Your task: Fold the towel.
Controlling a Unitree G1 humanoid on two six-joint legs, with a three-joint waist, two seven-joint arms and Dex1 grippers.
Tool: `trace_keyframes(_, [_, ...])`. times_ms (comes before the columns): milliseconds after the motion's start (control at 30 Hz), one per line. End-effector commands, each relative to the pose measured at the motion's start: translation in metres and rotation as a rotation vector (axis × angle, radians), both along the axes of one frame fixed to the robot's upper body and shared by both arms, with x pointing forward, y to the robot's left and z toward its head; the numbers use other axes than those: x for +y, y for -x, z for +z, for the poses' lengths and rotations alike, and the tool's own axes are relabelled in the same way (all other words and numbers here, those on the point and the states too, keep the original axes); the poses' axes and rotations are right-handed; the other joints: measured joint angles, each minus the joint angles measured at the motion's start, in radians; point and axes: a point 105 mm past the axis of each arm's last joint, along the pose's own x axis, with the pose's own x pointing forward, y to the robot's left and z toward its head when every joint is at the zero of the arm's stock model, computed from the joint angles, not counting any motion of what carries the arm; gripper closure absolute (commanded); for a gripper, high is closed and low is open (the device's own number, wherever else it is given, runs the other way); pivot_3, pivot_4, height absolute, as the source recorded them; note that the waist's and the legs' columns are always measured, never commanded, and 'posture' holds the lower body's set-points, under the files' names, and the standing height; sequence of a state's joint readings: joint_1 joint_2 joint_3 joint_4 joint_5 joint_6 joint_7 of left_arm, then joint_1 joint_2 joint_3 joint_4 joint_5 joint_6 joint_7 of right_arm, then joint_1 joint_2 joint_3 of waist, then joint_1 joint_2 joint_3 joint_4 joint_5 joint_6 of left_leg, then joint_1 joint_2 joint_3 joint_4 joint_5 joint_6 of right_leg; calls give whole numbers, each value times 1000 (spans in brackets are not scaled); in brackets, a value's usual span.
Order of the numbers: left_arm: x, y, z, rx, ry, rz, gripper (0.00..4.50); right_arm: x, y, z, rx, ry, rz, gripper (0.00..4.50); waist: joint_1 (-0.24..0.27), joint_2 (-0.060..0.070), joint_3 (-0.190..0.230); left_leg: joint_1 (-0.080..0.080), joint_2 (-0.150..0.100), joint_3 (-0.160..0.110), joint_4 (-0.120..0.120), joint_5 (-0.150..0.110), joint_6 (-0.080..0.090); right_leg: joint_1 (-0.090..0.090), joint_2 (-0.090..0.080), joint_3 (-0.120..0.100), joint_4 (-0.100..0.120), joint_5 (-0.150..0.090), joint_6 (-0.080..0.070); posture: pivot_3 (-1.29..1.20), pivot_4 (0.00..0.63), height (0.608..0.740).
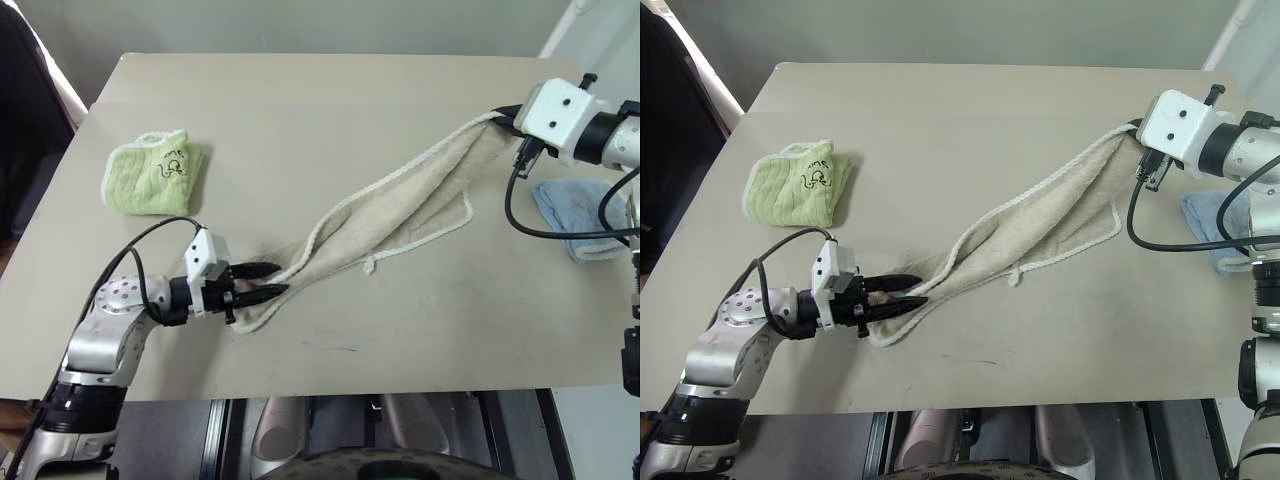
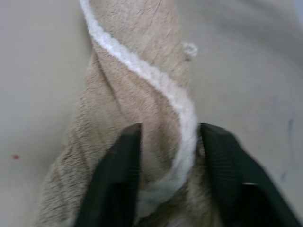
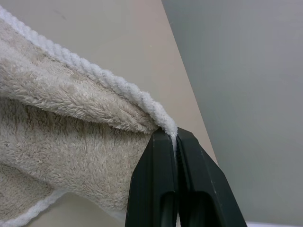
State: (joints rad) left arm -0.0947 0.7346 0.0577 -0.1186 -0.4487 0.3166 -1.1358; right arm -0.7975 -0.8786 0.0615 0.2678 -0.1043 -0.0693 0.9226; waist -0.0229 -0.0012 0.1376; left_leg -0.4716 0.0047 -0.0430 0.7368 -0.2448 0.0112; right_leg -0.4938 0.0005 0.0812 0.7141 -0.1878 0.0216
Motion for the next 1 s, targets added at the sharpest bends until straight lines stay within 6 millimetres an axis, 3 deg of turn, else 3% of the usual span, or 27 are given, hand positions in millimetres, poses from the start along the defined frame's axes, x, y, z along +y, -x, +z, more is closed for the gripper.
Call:
trace_keyframes(33, [-1,1,1,-51,-47,-30,945,-2,5,15,-64,15,-3,4500,0,0,0,0,0,0,0,0,0,0,0,0,0,0,0,0,150,697])
trace_keyframes(67, [-2,0,1,-56,-45,-22,631,-3,5,14,-63,17,-4,4500,0,0,0,0,0,0,0,0,0,0,0,0,0,0,0,0,150,697])
trace_keyframes(267, [-6,-3,7,-67,-12,-24,631,-3,5,13,-62,19,-6,4500,0,0,0,0,0,0,0,0,0,0,0,0,0,0,0,0,150,697])
trace_keyframes(500, [-10,-5,32,-27,114,-2,631,-2,5,14,-60,20,0,4500,0,0,0,0,0,0,0,0,0,0,0,0,0,0,0,0,150,697])
trace_keyframes(1000, [2,-13,23,-121,-8,13,631,1,5,12,-59,20,9,4500,0,0,0,0,0,0,0,0,0,0,0,0,0,0,0,0,150,697])
